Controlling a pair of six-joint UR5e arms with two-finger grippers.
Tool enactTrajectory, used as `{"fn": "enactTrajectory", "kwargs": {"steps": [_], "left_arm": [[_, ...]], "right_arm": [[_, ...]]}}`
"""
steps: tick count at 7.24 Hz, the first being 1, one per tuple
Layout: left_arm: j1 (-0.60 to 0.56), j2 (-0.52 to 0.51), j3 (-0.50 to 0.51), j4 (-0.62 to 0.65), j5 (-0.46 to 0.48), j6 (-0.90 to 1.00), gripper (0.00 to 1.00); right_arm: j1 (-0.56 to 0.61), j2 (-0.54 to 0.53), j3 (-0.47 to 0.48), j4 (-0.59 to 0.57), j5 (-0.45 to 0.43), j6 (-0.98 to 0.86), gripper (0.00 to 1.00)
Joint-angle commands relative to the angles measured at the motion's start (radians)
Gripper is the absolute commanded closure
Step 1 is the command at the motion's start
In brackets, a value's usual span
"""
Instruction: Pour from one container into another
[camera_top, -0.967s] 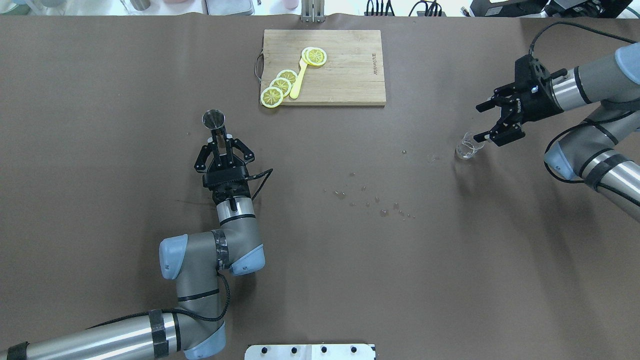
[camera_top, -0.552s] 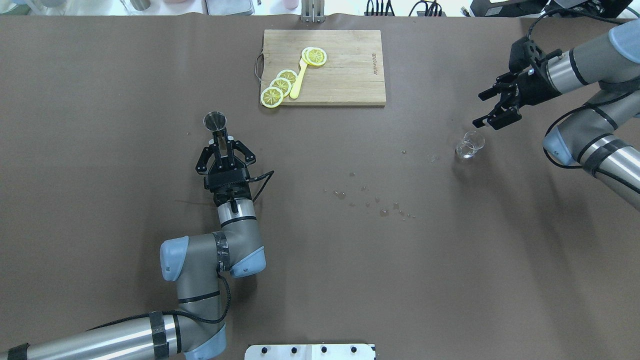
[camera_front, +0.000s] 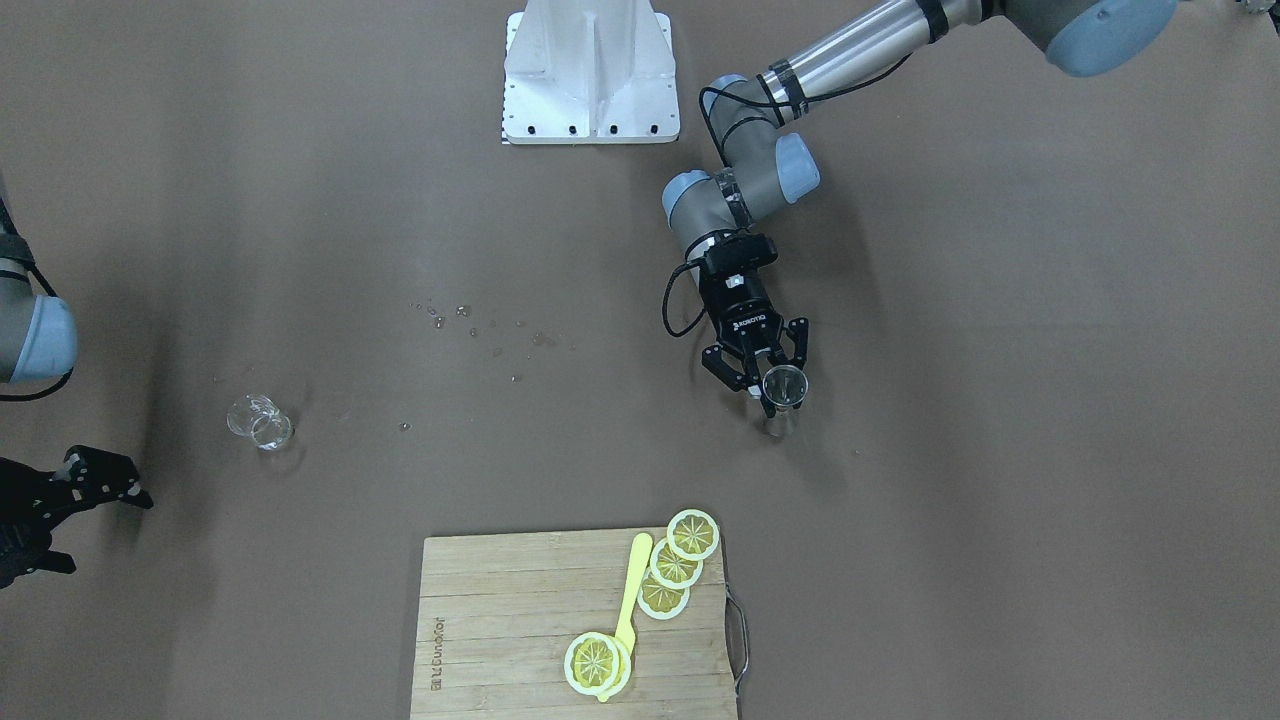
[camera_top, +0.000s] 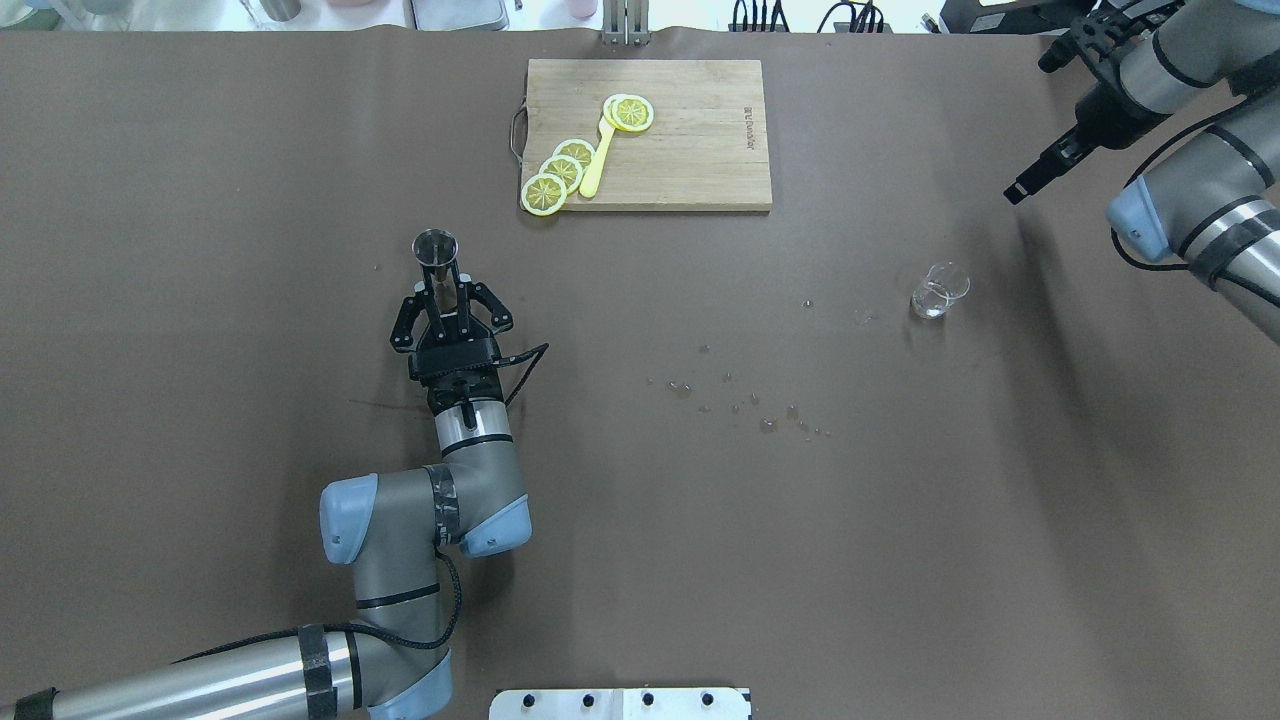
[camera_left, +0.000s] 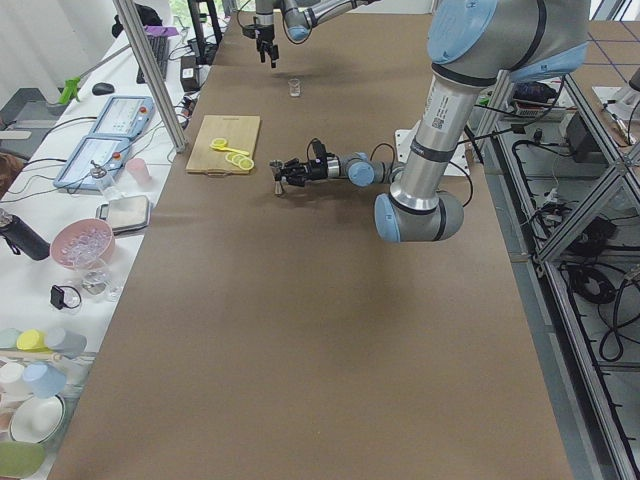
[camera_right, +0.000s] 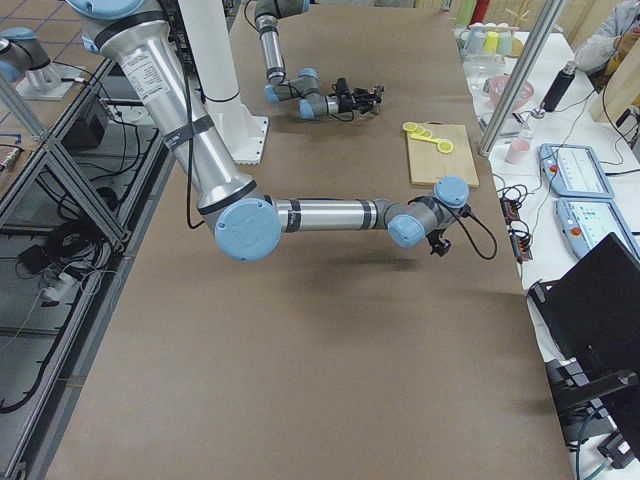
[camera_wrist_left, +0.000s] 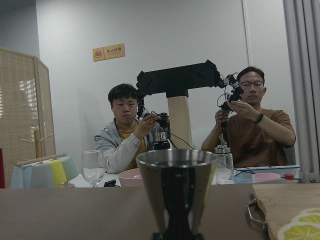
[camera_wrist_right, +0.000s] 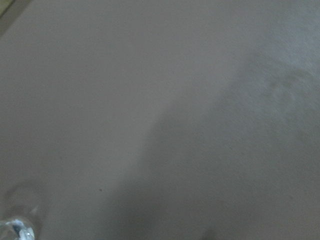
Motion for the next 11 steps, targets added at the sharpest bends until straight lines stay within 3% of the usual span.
{"fn": "enactTrajectory", "kwargs": {"steps": [1,3,5,8,10,11], "left_arm": [[0.001,0.003,-0.003,0.01,0.0,0.0,0.53],[0.001,0.006,-0.009,0.01,0.0,0.0,0.53],[0.0,0.011,-0.011,0.01,0.016,0.0,0.53],[0.0,0.022,-0.022,0.01,0.016,0.002,0.53],[0.0,0.035,-0.04,0.01,0.016,0.002,0.53],[0.0,0.037,-0.04,0.012,0.016,0.002,0.53]], "right_arm": [[0.059,0.001,0.07,-0.267,-0.107,-0.01,0.0],[0.118,-0.001,0.135,-0.5,-0.184,-0.008,0.0],[0.161,-0.012,0.156,-0.595,-0.201,-0.002,0.0],[0.207,-0.145,0.286,-0.616,-0.199,0.006,0.0],[0.262,-0.284,0.383,-0.607,-0.17,0.001,0.0],[0.276,-0.379,0.481,-0.605,-0.162,-0.006,0.0]]}}
